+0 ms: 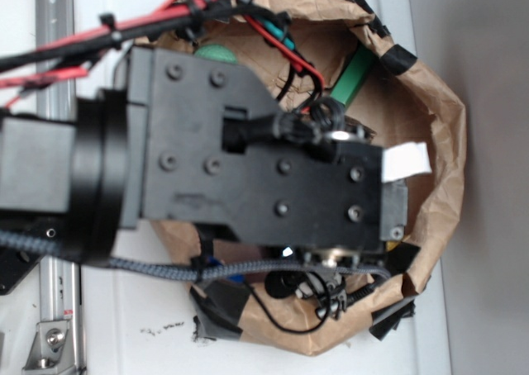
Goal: Grab the black box.
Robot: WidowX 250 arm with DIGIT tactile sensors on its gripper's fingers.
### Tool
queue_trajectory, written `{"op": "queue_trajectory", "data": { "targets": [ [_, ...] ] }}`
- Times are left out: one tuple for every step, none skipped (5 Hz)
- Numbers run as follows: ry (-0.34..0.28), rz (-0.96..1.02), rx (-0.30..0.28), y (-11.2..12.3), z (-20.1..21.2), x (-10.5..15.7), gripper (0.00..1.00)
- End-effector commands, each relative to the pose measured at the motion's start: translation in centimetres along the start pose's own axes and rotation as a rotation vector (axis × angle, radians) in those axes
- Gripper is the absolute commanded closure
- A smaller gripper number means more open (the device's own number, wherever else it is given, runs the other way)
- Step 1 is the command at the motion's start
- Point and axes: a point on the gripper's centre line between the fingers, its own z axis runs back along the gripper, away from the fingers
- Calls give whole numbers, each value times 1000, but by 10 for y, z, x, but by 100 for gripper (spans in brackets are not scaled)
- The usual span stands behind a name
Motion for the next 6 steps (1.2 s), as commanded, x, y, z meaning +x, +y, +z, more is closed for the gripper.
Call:
{"op": "queue_trajectory", "data": {
  "targets": [
    [-182,111,-150,64,4,-2,0],
    [-133,89,-41,48,-24,7,0],
    [-147,15,41,17,-27,13,0],
    [-143,-44,12,-7,-27,13,0],
    [-151,-75,110,-26,-39,17,0],
    [-110,-51,156,-16,-63,24,0]
  ]
}}
